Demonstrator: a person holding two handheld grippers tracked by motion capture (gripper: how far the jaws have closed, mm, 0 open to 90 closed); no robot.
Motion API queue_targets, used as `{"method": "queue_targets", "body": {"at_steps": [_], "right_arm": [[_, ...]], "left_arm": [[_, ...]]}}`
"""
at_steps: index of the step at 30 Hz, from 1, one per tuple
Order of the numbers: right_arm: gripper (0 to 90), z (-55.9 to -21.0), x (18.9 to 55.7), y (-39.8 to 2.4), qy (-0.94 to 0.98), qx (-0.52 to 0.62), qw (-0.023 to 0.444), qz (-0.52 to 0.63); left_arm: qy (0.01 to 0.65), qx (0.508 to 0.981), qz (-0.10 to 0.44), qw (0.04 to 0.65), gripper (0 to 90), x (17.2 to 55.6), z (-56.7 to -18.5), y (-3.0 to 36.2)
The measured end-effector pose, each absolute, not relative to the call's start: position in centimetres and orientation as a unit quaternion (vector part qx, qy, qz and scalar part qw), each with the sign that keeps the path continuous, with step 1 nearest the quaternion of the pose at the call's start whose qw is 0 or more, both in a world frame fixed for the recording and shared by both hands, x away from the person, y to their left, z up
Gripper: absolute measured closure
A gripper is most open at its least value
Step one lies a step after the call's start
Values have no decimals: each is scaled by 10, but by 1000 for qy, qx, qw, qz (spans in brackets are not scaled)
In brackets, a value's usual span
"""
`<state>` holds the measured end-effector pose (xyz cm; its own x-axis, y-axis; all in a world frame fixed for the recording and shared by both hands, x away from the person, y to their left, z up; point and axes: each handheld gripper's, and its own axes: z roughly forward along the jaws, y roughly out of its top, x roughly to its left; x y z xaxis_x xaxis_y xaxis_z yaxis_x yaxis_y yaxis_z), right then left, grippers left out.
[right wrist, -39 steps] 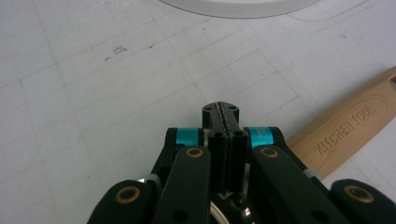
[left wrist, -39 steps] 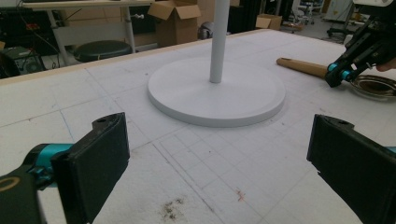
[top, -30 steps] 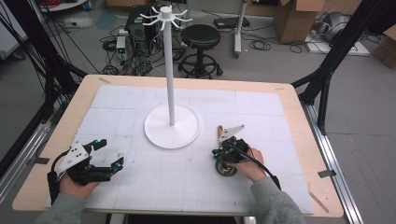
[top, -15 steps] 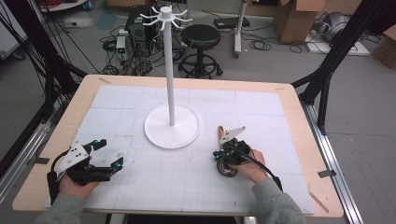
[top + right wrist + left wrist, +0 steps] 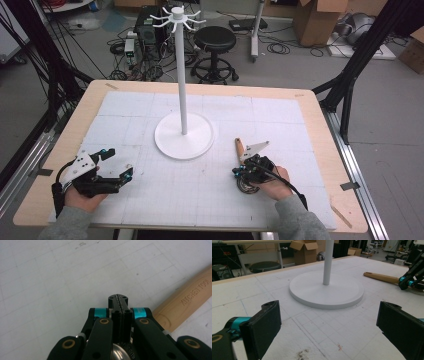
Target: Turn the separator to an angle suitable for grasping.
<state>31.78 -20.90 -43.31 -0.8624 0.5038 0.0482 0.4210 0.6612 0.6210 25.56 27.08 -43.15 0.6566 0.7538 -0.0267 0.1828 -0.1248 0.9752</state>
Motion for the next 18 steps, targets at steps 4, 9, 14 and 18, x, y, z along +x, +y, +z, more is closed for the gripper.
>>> {"method": "queue_targets", "body": {"at_steps": [4, 9, 14, 18], "right_arm": [[900, -433, 312, -212, 912, 251, 66, 319], [900, -432, 306, -219, 913, 250, 61, 318], [900, -432, 300, -227, 913, 248, 58, 317], [900, -432, 294, -235, 914, 249, 54, 316]], "left_arm": [[331, 706, 247, 575, 63, 257, -432, 269], [330, 707, 246, 575, 63, 258, -432, 268], [330, 706, 245, 577, 62, 259, -432, 267], [329, 706, 244, 578, 63, 260, -432, 267]]}}
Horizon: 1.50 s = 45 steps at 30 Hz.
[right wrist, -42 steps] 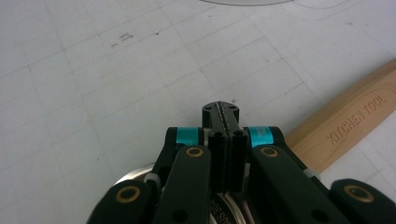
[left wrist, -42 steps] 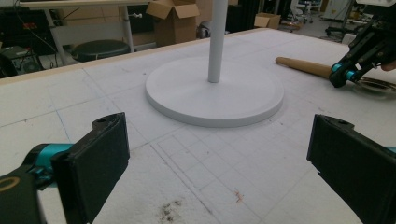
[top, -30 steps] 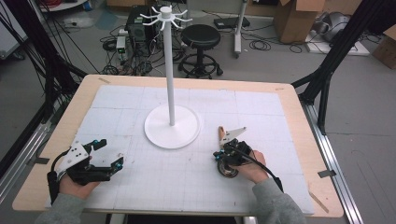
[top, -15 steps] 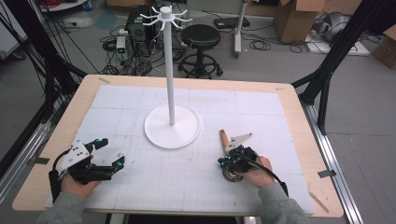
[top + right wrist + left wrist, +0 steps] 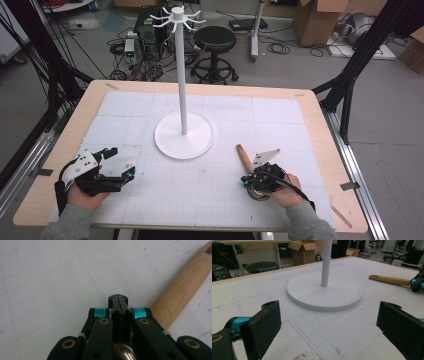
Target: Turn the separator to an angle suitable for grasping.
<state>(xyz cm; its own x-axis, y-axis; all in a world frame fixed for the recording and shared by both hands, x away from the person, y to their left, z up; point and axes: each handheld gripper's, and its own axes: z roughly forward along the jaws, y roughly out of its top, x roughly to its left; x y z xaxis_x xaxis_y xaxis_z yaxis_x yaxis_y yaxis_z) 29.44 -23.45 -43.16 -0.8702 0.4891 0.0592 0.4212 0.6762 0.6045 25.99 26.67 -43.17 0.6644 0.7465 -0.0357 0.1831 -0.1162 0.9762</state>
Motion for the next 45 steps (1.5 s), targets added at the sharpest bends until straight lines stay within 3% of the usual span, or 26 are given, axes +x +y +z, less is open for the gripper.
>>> {"method": "queue_targets", "body": {"at_steps": [29, 45], "right_arm": [[900, -430, 273, -276, 905, 243, 21, 349], [900, -424, 312, -282, 858, 308, 100, 399]], "left_arm": [[323, 710, 244, 576, 62, 262, -431, 263], [321, 712, 246, 574, 63, 263, -430, 261]]}}
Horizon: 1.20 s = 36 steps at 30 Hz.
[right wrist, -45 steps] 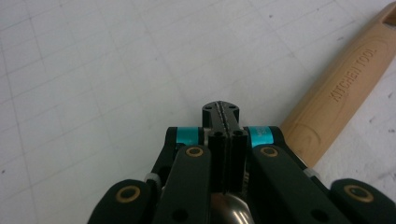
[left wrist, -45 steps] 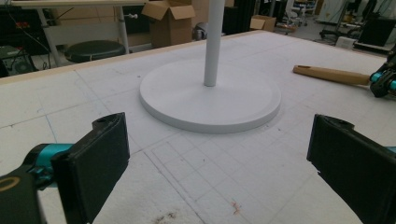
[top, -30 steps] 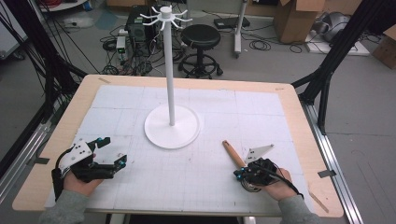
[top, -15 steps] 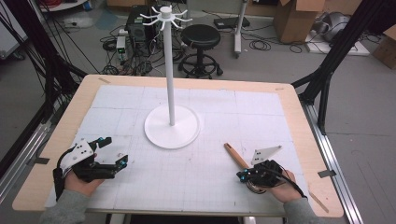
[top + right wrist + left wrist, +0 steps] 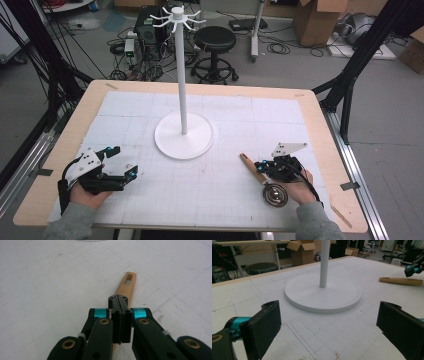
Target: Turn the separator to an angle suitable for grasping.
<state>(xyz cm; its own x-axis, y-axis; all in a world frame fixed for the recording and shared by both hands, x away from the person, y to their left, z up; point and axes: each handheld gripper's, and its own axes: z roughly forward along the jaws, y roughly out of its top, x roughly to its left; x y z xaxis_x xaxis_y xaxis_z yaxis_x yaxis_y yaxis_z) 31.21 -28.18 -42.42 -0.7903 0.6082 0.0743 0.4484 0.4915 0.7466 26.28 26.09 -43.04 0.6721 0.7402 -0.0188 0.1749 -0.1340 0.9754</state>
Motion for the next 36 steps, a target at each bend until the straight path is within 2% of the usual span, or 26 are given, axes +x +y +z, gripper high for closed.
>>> {"method": "queue_targets", "body": {"at_steps": [20, 36], "right_arm": [[900, -439, 334, -270, 869, 320, 102, 363], [900, -436, 339, -239, 892, 280, 66, 350]], "left_arm": [[326, 714, 243, 571, 63, 259, -432, 264], [331, 710, 246, 571, 63, 256, -432, 267]]}}
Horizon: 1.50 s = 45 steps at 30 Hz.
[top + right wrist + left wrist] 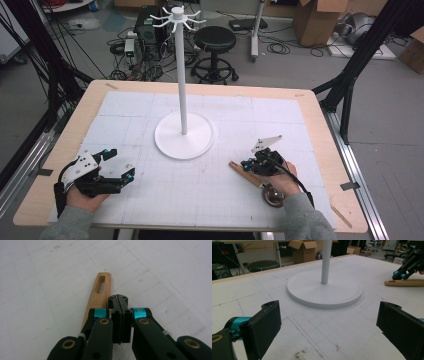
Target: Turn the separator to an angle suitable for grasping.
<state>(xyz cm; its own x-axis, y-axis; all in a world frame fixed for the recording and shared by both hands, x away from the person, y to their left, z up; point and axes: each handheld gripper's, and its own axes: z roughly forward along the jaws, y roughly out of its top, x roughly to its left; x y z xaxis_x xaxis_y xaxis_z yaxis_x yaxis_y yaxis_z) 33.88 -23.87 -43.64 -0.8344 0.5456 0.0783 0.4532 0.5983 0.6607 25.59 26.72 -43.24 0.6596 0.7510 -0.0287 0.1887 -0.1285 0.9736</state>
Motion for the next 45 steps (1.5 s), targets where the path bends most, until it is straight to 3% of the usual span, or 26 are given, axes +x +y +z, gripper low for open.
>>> {"method": "queue_targets", "body": {"at_steps": [33, 40, 45], "right_arm": [[900, -431, 328, -199, 925, 192, -1, 327], [900, -431, 326, -197, 928, 180, -7, 326], [900, -428, 325, -200, 925, 178, 14, 336]], "left_arm": [[330, 709, 252, 570, 62, 254, -431, 271], [331, 708, 253, 570, 63, 253, -431, 272], [331, 707, 253, 572, 63, 252, -431, 273]]}}
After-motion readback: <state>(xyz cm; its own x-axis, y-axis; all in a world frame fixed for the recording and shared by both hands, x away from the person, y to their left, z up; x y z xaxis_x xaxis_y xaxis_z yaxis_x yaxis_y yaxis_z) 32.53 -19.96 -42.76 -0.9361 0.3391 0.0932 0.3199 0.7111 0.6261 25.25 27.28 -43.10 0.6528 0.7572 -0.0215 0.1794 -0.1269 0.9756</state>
